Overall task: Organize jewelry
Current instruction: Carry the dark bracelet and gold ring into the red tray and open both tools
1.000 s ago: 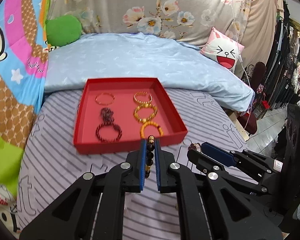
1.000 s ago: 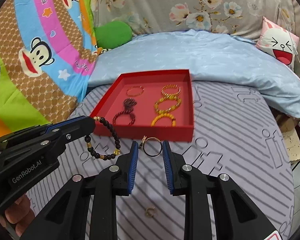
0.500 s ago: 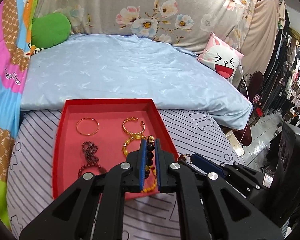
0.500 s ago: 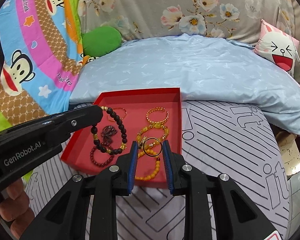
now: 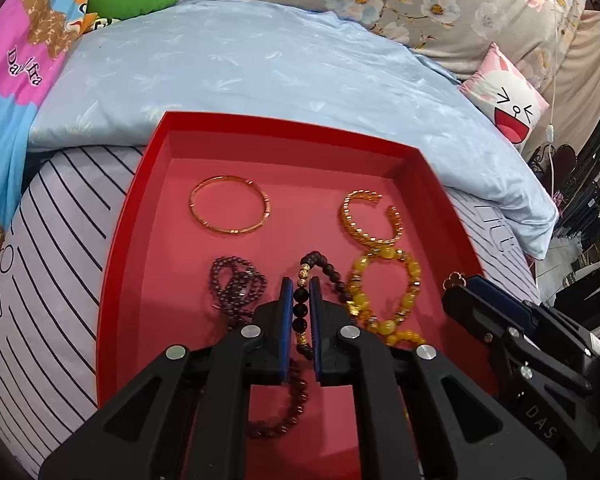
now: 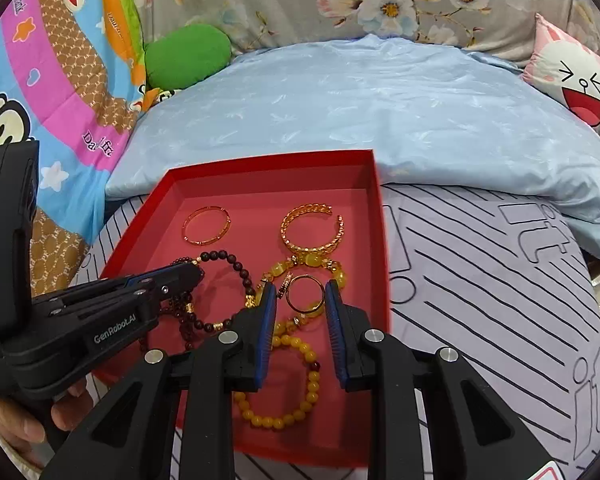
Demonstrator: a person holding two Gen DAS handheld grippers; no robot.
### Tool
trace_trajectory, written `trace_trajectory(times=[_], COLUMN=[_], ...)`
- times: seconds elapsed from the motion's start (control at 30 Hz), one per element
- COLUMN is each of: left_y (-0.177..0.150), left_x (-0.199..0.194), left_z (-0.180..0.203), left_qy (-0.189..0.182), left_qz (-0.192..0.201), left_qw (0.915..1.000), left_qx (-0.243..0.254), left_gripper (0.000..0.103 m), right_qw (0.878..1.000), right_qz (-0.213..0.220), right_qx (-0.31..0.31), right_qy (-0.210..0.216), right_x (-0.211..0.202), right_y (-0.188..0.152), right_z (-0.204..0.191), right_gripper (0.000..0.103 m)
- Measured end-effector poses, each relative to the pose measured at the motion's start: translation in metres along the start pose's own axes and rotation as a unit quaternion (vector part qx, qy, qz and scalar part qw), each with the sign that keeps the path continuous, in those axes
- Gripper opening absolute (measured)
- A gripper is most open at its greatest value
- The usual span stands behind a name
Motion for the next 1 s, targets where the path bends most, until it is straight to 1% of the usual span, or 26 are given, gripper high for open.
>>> trace_trajectory(times=[0.2,0.3,0.57,0.67,1.0], left_y=[0.001,0.003,0.006,0.005,0.001], left_x=[0.009,0.008,0.008,0.007,-0.01], left_z=[-0.008,-0.009,-0.007,-0.006,-0.007], left_qy=[0.018,0.03,0.045,0.049,0.049], left_qz=[0.0,0.008,0.016,0.019,0.027], left_qw=[0.9998,0.9994,0.9987,0.9985,0.9984], left_qx=[0.006,0.012,0.017,0.017,0.011], left_gripper=[0.008,0.008,0.008,0.008,0.008], right_qw=[1.0,1.0,0.999,1.0,1.0], right_qz=[-0.011,-0.016,-0.024,-0.021,-0.003], right_qx=[-0.01,-0.01,-0.017,-0.014,-0.009], right_qy=[-0.003,-0.005,-0.014,-0.014,-0.009], right_x=[0.023,0.029,0.037,0.036,0.012], right_y=[0.006,0.008,0.009,0.009,0.009], right_z=[-0.007,-0.007,-0.008,-0.007,-0.008], right_gripper=[0.023,0.024,0.025,0.027,0.028])
Point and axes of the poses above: each gripper's, at about its wrist camera, not at the fingertips, and x roughly the way its jaws point, z to its right, y to its top, the point moved 4 cm from there along x, roughly the way its jaws point, and after that the axes turned 7 degrees about y, right-handed, at the moved point
